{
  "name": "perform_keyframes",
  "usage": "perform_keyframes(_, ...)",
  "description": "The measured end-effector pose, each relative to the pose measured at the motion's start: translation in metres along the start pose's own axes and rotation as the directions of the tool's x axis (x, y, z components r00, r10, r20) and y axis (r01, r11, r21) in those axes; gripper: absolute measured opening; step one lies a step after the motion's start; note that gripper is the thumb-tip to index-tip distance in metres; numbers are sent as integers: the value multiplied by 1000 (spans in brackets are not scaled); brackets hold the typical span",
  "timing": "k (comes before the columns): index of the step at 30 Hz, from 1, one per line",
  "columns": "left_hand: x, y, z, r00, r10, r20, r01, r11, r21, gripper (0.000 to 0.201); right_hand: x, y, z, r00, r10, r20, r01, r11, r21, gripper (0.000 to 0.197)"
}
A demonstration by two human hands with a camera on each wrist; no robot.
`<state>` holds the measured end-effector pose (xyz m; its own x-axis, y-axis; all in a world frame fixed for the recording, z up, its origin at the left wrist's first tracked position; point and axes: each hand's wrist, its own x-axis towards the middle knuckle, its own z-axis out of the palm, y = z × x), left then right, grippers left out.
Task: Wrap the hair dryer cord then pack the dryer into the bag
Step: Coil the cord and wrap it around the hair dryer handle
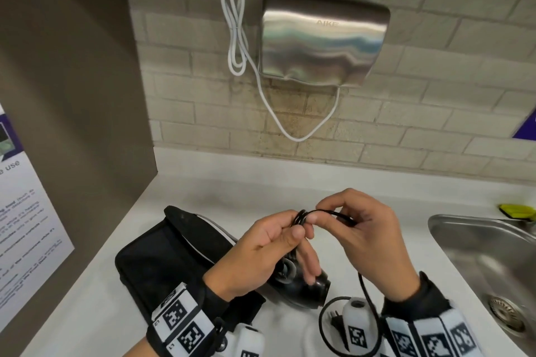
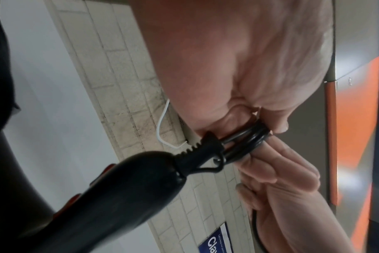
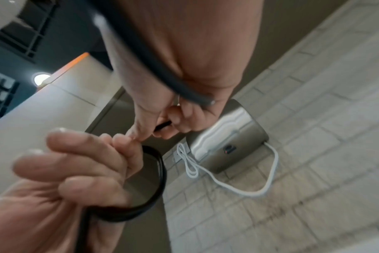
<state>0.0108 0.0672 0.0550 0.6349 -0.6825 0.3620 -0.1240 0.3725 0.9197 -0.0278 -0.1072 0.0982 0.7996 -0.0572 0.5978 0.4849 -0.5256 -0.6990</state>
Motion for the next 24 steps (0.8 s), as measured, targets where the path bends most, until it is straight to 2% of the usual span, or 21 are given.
perform_keyframes(3, 1, -5, -2, 997, -4, -76, -5, 994, -113, 29, -7, 8, 13, 990, 142, -3, -141, 982, 126, 2)
perform_keyframes(7, 0, -11, -1, 975, -17, -223, -28, 980, -198, 33, -29, 18, 23, 932, 354, 76, -362, 907, 215, 25)
perform_keyframes(9, -1, -13, -4, 957, -18, -289, -53, 971, -235, 35, -40, 18, 22, 866, 475, 158, -500, 815, 291, 26)
perform_keyframes(13, -2, -14, -10, 921, -8, -389, -107, 956, -273, 36, -59, 17, 11, 648, 673, 358, -742, 450, 497, 16)
perform_keyframes(14, -2, -15, -9, 916, -9, -401, -110, 956, -273, 37, -62, 16, 6, 613, 688, 388, -769, 407, 494, 15)
perform_keyframes(15, -1, -15, -8, 913, -10, -408, -110, 957, -269, 38, -63, 15, 0, 598, 694, 401, -785, 407, 467, 14)
perform_keyframes(16, -1, -15, -6, 910, -9, -414, -109, 959, -261, 39, -65, 15, -6, 606, 696, 386, -789, 463, 405, 12)
perform_keyframes(17, -1, -15, -4, 908, -8, -418, -107, 962, -251, 39, -67, 15, -12, 646, 683, 340, -763, 585, 274, 13)
perform_keyframes(18, 0, -14, -3, 908, -8, -420, -105, 964, -244, 39, -70, 16, -17, 725, 632, 273, -670, 740, 66, 15)
perform_keyframes(19, 1, -14, -2, 908, -11, -419, -100, 965, -242, 38, -72, 18, -21, 820, 528, 220, -496, 848, -186, 18)
perform_keyframes(20, 2, -12, -1, 910, -14, -414, -93, 967, -237, 36, -74, 17, -23, 893, 395, 214, -286, 867, -407, 18)
perform_keyframes(21, 2, -11, 0, 914, -15, -405, -83, 971, -226, 35, -75, 14, -24, 920, 306, 243, -122, 815, -567, 19)
perform_keyframes(22, 2, -11, 1, 922, -19, -387, -69, 975, -213, 35, -74, 12, -24, 933, 226, 280, 14, 755, -656, 20)
perform_keyframes(24, 3, -11, 3, 944, -34, -327, -29, 982, -187, 38, -74, 8, -19, 926, 46, 375, 253, 662, -706, 16)
